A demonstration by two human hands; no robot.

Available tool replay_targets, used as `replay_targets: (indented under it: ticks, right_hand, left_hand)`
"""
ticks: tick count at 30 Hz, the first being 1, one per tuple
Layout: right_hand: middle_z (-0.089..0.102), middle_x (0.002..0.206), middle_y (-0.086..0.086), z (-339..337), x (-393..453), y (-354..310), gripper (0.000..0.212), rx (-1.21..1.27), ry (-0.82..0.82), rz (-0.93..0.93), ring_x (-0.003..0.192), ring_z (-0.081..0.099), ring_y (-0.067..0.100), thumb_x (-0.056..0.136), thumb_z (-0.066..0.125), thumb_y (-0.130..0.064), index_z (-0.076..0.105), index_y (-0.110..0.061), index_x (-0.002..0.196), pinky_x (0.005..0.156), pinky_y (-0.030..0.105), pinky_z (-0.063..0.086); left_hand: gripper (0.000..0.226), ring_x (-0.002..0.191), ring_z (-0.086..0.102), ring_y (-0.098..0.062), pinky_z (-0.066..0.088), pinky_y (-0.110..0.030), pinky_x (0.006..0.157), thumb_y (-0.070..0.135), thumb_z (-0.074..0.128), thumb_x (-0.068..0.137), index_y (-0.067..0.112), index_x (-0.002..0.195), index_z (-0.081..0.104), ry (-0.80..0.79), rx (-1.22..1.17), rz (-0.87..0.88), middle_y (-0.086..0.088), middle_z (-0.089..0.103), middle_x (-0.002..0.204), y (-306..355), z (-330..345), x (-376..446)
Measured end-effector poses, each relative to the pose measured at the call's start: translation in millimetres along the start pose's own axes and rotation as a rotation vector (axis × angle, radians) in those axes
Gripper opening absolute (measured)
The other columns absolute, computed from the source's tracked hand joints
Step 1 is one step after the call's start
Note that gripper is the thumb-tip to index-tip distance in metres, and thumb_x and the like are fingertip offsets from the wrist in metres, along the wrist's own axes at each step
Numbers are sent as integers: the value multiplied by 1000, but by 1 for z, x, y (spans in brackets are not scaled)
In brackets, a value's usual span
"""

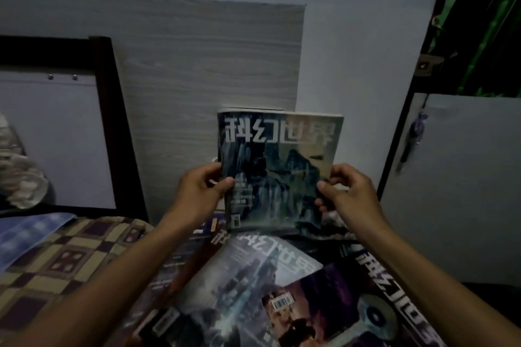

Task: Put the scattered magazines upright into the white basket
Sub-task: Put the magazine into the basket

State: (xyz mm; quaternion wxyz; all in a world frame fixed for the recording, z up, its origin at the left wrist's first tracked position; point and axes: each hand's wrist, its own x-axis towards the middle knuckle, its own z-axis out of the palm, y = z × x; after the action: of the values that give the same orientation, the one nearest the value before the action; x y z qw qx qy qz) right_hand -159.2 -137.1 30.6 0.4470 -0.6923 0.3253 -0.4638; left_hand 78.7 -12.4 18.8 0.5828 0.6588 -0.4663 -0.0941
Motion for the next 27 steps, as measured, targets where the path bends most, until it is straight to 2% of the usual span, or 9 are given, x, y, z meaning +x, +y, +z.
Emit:
replay_targets:
  ticks: [1,3,7,9,11,13,18,23,27]
  right_hand:
    - [59,74,5,6,17,-6,16,-5,13,-32,56,64,29,90,64,-2,55,-11,79,54,40,57]
    - [62,72,8,19,55,-19,15,13,51,-64,55,64,25,89,66,-4,58,-11,78,54,37,58]
    - [70,71,1,55,138,-25,13,114,151,-38,53,66,14,86,71,-11,68,-16,75,51,25,57]
    - [74,84,7,74,170,-8,1,91,175,-9,64,70,19,85,73,-14,73,-13,84,63,33,61]
    - [76,94,9,90,193,15,15,18,190,27,81,72,24,83,76,-16,76,-10,97,79,42,61]
    - [76,98,8,101,206,41,21,-42,209,58,88,72,24,81,77,-18,76,-11,101,86,44,59]
    - [77,95,7,112,223,94,21,-74,188,151,83,73,24,80,78,-19,78,-10,98,83,43,60]
    - [77,86,11,117,227,113,16,-55,184,156,68,73,24,79,79,-15,78,-7,92,74,41,63]
    - [76,78,2,119,225,122,5,-141,211,129,70,73,19,77,81,-18,78,-17,74,77,37,62]
  left_hand:
    - [16,87,67,-34,56,-52,83,12,68,89,12,104,72,35,17,14,-14,69,89,5,-3,16]
    - [10,88,67,-37,56,-55,83,13,69,88,12,98,71,118,15,47,-15,68,88,15,-10,50]
    - [13,84,70,-25,59,-49,82,11,63,91,23,86,66,229,111,105,-6,71,85,14,-18,126]
    - [16,85,69,-24,58,-48,84,8,61,92,22,87,68,257,128,65,0,70,83,0,-13,152]
    - [11,84,69,-23,58,-46,86,8,64,90,14,91,74,301,142,4,-2,71,83,-23,-5,173]
    - [13,85,69,-22,58,-45,87,8,68,88,7,98,75,330,147,-46,-7,73,88,-50,5,185]
    - [15,82,69,-19,58,-44,86,6,70,85,7,99,76,297,187,-74,-2,72,84,-103,27,197]
    - [17,87,68,-18,56,-39,89,8,70,85,9,101,76,314,234,-80,-7,76,97,-121,34,198]
    - [12,77,67,-14,52,-28,80,10,74,83,10,94,77,344,300,-80,-6,76,90,-123,36,194]
